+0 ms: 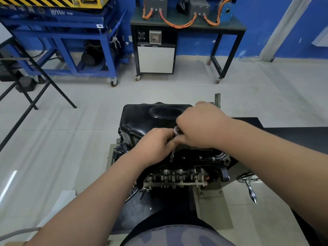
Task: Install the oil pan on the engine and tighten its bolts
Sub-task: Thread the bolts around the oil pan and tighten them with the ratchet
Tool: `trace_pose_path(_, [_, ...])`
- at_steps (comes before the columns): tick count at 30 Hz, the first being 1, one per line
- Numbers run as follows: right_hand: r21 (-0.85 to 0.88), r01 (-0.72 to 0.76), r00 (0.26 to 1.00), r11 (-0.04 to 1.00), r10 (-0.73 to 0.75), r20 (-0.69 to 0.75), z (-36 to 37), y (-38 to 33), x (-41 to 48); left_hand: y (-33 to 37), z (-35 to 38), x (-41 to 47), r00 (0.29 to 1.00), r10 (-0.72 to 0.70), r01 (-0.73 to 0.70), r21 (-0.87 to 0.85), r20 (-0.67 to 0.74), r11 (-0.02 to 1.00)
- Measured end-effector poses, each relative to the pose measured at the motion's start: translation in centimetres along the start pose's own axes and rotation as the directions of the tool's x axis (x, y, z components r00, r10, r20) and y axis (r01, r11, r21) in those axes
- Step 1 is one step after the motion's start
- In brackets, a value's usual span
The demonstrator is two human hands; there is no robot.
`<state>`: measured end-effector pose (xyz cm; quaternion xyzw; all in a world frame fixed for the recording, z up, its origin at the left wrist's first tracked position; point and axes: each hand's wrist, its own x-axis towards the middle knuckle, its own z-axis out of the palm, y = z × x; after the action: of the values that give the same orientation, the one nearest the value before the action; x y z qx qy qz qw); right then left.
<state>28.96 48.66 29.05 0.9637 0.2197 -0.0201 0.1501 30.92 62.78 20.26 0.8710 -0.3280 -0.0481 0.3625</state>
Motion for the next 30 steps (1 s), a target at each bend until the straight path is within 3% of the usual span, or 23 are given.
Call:
trace_pose_path(3, [0.101,-0.191,0.981,0.976,0.188,0.035,0.5,-1.1,-0.4,-0.2,-0.1,-0.1,1.000,-0.011,0.011,-0.041,0.011,0.999])
trace_pose_path(9, [-0.010,0.103,0.995,0.995,-0.103,-0.018,0.3,1.1,-0.2,-0.3,0.1,-0.1,0.999,0.014,-0.013,-0.024,0.037,1.000])
trace_pose_path(16, [0.077,-0.141,0.990,0.987,0.141,0.009,0.8,-1.1,-0.9,0.0,-0.1,-0.1,0.999,-0.004,0.005,-0.024,0.032,1.000])
trace_pose_path(22, [-0.074,0.160,0.987,0.984,-0.157,0.043,-0.1,0.7,-0.3,0.1,-0.1,0.0,0.999,0.017,-0.020,0.065,0.051,0.998])
trace_pose_path(24, [-0.097,0.161,0.987,0.982,-0.162,0.000,-0.2,0.4,-0.3,0.0,-0.1,0.0,0.998,0.017,-0.019,0.050,0.052,0.999])
trace_pose_path(26, [-0.094,0.065,0.997,0.993,-0.068,-0.033,0.0,-0.1,-0.4,0.0,-0.2,-0.2,0.999,0.023,-0.024,0.022,0.041,0.999])
trace_pose_path(30, [0.028,-0.134,0.991,0.991,0.133,0.033,0.3,-1.0,-0.6,-0.1,-0.1,-0.2,0.999,0.012,-0.013,0.031,0.041,0.999])
